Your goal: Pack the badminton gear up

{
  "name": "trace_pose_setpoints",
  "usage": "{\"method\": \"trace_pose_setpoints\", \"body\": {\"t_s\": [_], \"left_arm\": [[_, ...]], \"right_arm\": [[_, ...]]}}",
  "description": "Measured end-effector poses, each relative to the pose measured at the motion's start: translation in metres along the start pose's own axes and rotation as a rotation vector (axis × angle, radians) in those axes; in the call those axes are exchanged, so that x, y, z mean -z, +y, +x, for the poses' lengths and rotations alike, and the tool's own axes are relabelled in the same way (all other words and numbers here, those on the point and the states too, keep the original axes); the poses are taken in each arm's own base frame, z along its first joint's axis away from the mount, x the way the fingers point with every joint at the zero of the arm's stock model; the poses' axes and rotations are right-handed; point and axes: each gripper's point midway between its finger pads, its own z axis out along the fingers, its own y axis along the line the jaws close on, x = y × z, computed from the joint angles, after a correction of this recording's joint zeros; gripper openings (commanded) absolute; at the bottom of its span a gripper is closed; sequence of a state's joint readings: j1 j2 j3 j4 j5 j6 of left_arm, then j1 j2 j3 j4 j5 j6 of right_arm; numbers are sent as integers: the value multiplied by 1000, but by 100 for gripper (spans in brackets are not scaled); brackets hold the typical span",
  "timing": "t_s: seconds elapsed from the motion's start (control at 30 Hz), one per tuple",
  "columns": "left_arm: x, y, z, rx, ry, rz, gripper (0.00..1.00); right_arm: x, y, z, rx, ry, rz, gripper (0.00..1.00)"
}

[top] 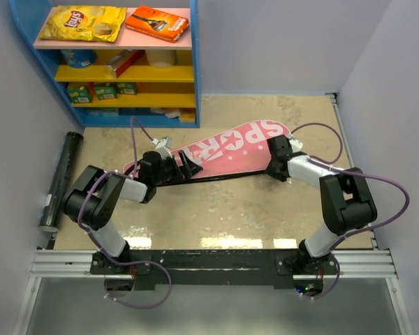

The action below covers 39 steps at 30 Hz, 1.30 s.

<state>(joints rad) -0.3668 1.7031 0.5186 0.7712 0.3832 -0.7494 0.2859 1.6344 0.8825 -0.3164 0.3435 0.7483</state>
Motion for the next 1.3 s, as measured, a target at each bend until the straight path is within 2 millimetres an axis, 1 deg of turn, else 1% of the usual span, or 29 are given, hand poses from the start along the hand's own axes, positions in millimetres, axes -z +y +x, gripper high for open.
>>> {"method": "trace_pose_setpoints", "body": {"t_s": [0.17, 0.37, 0.43, 0.47, 0.53, 0.57, 0.8, 1.0, 1.07, 1.13, 1.3], "left_arm": [[0, 0, 0, -1, -1, 0, 100], [0, 0, 0, -1, 1, 2, 100], [0, 0, 0, -1, 2, 2, 100], [0, 0, 0, -1, 2, 2, 100], [0, 0, 0, -1, 2, 2, 100], [0, 0, 0, -1, 2, 2, 100], [0, 0, 0, -1, 2, 3, 100], [-1, -1, 0, -3, 2, 7, 100], [-1, -1, 1, -3, 4, 9, 100], [-1, -1, 1, -3, 4, 12, 100], [-2, -2, 1, -5, 4, 18, 100]], "right_arm": [[-2, -1, -2, 0, -9, 10, 30], [-4, 1, -5, 1, -14, 15, 22], [-4, 1, -6, 1, -18, 18, 17], [-5, 1, -7, 1, -20, 22, 13], [-5, 1, -7, 3, -22, 23, 7], [-5, 0, -7, 4, -22, 24, 0], [-6, 1, -9, 2, -24, 19, 0], [-6, 10, -8, 5, -20, -31, 0], [-5, 17, -5, 17, -22, -51, 0], [-2, 26, 2, 42, -19, -70, 0], [9, 61, 25, 122, -9, -139, 0]]}}
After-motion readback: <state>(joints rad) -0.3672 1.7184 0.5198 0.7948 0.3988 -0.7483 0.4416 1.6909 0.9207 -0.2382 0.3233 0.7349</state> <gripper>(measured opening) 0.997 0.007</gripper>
